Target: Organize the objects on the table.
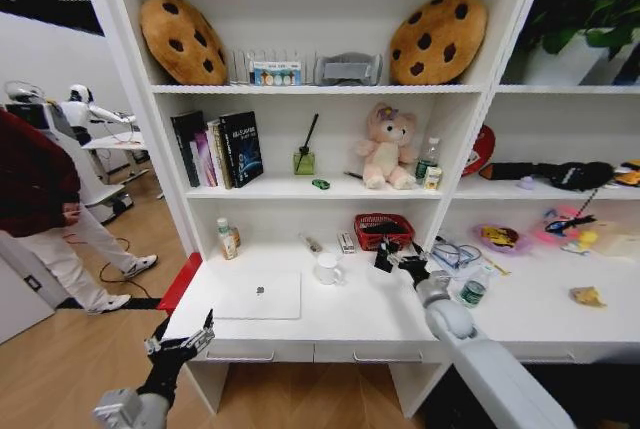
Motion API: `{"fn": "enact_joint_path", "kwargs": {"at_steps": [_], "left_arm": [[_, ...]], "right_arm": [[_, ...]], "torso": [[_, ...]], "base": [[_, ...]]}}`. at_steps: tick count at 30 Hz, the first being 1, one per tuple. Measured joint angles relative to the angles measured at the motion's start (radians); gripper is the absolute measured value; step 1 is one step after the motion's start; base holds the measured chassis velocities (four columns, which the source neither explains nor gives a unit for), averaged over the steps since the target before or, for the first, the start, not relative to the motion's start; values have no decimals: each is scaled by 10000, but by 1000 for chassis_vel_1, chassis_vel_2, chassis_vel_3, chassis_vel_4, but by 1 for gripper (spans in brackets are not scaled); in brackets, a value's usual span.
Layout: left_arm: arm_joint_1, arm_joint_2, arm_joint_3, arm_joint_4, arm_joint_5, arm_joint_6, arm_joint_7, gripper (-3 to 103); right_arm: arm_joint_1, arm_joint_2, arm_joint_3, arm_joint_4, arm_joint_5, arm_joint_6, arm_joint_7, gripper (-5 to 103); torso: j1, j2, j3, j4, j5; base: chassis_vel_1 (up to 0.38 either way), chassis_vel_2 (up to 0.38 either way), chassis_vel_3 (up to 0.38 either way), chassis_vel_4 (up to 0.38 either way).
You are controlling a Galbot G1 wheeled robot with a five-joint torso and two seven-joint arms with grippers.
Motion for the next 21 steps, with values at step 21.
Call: {"fn": "enact_joint_path", "kwargs": {"at_steps": [21], "left_arm": [[0,0,0,0,0,2,0,100]], "right_arm": [[832,-107,-153,-2989,-494,-676,-1714,101]], "torso": [[4,-4,3,5,-1]], "base": [[0,0,0,0]]}}
